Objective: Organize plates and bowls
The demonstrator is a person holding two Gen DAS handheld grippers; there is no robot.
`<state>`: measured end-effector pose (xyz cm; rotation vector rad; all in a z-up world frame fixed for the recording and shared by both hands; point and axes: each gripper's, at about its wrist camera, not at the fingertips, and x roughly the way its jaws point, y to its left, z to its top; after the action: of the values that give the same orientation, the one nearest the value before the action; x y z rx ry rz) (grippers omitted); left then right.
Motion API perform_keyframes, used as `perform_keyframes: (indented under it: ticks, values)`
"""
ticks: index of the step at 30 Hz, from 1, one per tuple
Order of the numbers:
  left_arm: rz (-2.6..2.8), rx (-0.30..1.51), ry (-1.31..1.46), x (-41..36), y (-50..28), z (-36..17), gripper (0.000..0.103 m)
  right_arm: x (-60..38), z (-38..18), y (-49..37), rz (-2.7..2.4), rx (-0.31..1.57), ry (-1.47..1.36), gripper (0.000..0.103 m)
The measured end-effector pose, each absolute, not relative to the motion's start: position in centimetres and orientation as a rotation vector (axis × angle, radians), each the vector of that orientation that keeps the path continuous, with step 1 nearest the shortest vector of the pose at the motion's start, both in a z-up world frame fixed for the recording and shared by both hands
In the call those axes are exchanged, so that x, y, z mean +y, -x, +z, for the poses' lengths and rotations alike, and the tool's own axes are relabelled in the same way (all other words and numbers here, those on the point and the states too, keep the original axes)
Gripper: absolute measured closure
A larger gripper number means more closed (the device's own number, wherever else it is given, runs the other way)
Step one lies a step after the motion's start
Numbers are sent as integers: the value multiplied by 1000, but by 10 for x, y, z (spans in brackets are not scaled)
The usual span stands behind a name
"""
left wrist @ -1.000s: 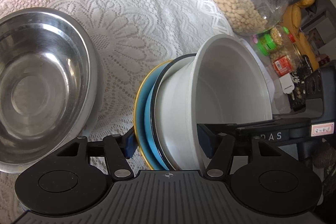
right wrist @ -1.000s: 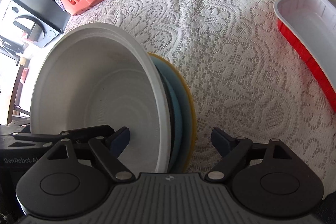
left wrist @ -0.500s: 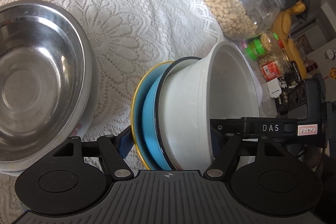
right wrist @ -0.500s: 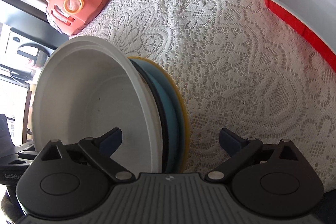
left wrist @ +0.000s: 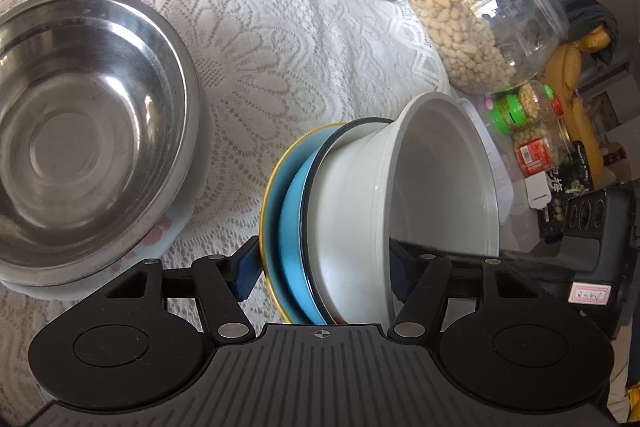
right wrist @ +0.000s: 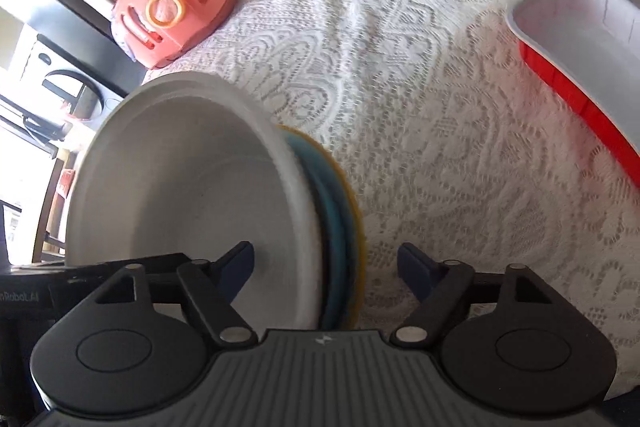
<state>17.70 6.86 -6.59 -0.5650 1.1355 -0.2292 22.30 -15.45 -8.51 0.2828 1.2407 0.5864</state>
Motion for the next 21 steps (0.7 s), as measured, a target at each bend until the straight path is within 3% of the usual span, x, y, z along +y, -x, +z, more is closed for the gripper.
perform_keyframes:
  ticks: [3, 21]
  values:
    - [-219, 1143, 530, 63, -177, -65, 36, -151, -85, -220, 606, 1266, -329, 35]
    - [-232, 1219, 634, 82, -168, -63, 36, -158, -91, -220, 664, 1415, -444, 31]
